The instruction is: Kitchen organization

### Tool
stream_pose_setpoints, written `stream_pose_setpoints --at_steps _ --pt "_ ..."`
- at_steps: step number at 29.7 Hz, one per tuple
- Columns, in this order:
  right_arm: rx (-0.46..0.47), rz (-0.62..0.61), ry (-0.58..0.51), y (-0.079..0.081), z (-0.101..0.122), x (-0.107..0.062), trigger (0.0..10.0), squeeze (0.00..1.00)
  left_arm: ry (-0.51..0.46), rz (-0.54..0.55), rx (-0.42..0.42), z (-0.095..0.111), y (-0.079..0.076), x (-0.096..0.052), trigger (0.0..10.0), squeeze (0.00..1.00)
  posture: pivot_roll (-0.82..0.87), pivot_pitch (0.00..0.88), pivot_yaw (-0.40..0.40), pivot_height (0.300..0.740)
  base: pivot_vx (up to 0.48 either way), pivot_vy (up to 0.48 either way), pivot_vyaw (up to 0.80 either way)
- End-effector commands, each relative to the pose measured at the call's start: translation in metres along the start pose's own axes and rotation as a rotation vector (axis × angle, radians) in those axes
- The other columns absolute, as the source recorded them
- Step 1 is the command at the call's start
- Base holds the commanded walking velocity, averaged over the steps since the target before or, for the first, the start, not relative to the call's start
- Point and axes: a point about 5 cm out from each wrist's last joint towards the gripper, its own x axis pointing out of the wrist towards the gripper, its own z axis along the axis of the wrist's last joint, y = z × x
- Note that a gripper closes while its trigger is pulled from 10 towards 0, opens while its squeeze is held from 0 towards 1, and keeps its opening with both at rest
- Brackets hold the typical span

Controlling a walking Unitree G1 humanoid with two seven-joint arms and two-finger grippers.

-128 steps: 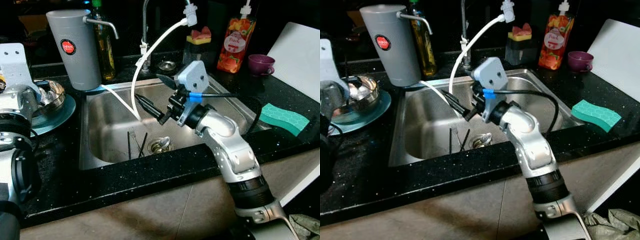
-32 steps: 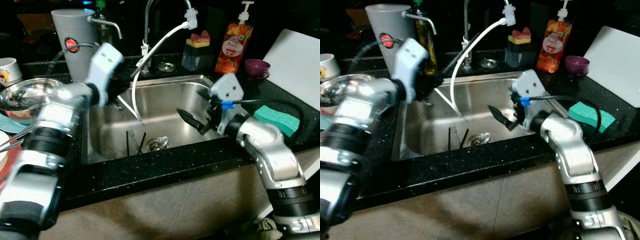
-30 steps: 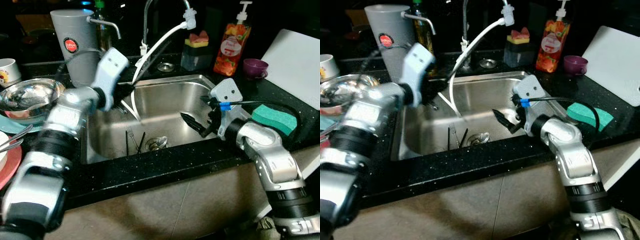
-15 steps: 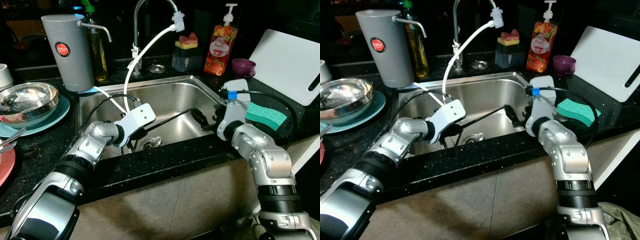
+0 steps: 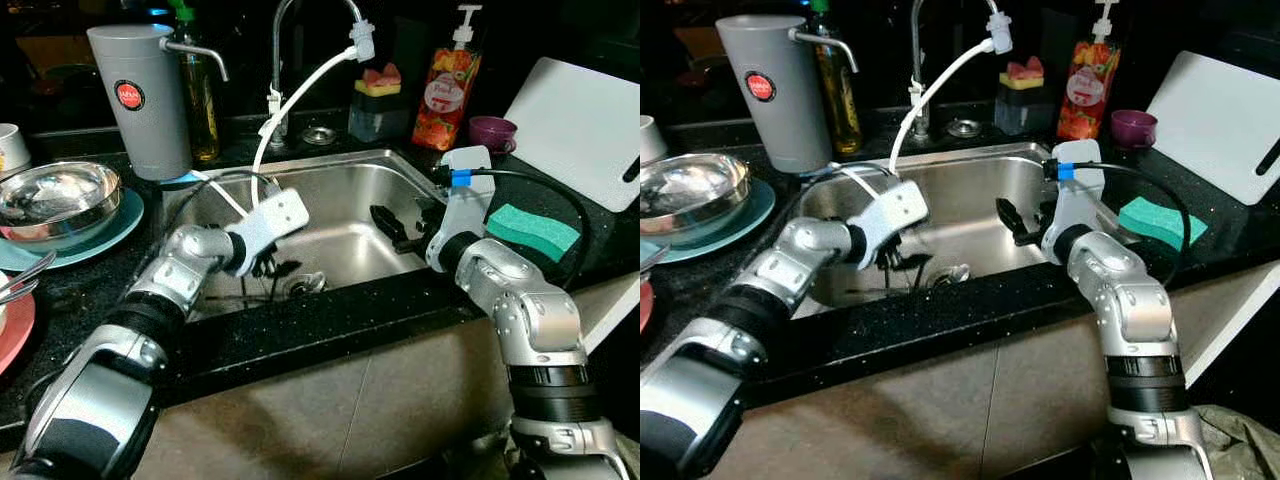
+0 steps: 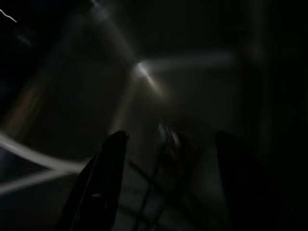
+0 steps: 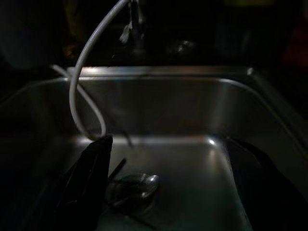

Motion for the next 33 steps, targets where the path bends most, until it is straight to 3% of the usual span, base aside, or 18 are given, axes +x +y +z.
stream_pose_setpoints --at_steps 1,4,7,10,13,19,24,33 --pt "-0.016 -0.006 -0.036 0.002 0.003 -0.002 10.0 0.00 -0.020 0.032 -0.028 0.003 0.003 -0.003 10.0 0.00 0.00 0.122 -0.022 0.740 0.000 0.000 0.00" --pt "-0.042 -0.020 -0.058 0.005 0.007 -0.003 10.0 0.00 0.002 0.086 -0.015 0.002 0.006 -0.007 10.0 0.00 0.00 0.124 -0.023 0.740 0.000 0.000 0.00" --pt "-0.134 -0.051 -0.076 0.013 0.016 -0.007 10.0 0.00 0.033 0.122 0.058 0.002 0.005 -0.026 10.0 0.00 0.01 0.136 0.000 0.740 0.000 0.000 0.00" --pt "-0.146 -0.056 -0.083 0.015 0.018 -0.009 10.0 0.00 0.025 0.125 0.052 0.004 0.004 -0.031 10.0 0.00 0.01 0.136 0.000 0.740 0.000 0.000 0.00" --pt "-0.135 -0.065 -0.099 0.017 0.018 -0.014 10.0 0.00 -0.005 0.099 0.083 0.017 -0.007 -0.042 10.0 0.00 0.04 0.142 0.006 0.740 0.000 0.000 0.00" --pt "-0.153 -0.107 -0.122 0.012 0.021 -0.016 10.0 0.00 0.007 0.149 0.100 0.021 -0.002 -0.050 10.0 0.00 0.05 0.126 0.006 0.740 0.000 0.000 0.00" --pt "-0.158 -0.166 -0.127 0.006 0.022 -0.022 10.0 0.00 0.031 0.152 0.111 0.022 -0.008 -0.059 10.0 0.00 0.06 0.123 0.006 0.740 0.000 0.000 0.00" --pt "-0.144 -0.234 -0.148 0.003 0.020 -0.028 10.0 0.00 0.037 0.159 0.132 0.025 -0.009 -0.062 10.0 0.00 0.06 0.087 0.002 0.740 0.000 0.000 0.00"
